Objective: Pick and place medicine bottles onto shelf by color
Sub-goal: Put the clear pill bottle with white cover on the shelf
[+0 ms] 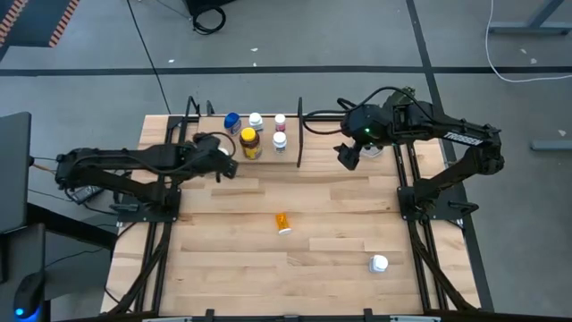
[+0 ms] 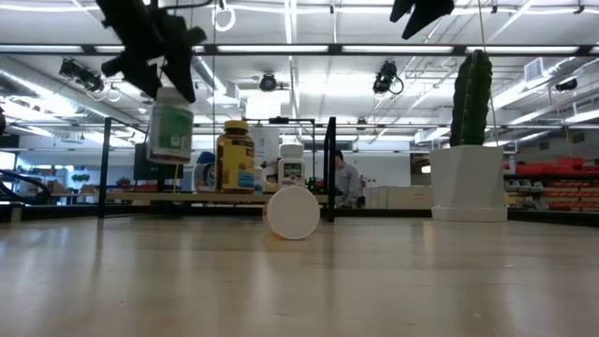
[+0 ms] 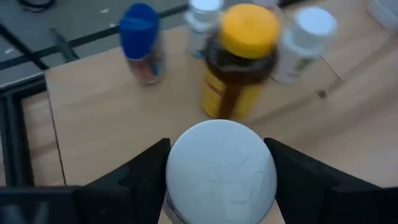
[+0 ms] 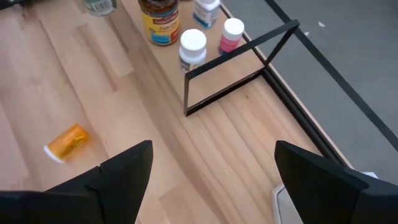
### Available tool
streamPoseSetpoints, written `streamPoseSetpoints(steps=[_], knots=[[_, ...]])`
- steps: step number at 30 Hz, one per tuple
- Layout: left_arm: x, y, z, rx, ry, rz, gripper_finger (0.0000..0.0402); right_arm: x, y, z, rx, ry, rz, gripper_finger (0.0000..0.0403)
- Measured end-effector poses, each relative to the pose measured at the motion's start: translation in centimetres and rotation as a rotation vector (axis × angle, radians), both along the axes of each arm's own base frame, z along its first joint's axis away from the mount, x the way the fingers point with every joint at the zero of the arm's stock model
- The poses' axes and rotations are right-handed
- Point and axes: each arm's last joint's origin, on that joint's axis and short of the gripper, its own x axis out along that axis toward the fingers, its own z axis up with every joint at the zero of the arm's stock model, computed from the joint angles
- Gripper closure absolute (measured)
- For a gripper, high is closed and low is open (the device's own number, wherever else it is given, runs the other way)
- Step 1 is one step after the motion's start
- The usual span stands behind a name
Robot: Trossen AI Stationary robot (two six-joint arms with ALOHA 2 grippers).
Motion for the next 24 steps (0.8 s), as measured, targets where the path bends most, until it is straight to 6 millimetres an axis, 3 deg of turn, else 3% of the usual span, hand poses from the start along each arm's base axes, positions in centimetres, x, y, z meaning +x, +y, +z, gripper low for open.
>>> streamPoseSetpoints(steps=[10, 17, 24], knots=[[0.4, 3.3, -3.9, 0.086, -0.086, 0.126, 0.0151, 0.0, -0.3, 0.1, -0.014, -0.015, -0.049, 0.0059], [-0.3, 5.6, -4.2, 0.114, -0.052, 0.205, 0.0164, -0.1, -1.0, 0.1, -0.015, -0.012, -0.078, 0.0059], [-0.4, 7.0, -4.5, 0.077, -0.063, 0.224, 0.0147, -0.4, -2.1, 0.1, -0.024, -0.006, -0.111, 0.0059]])
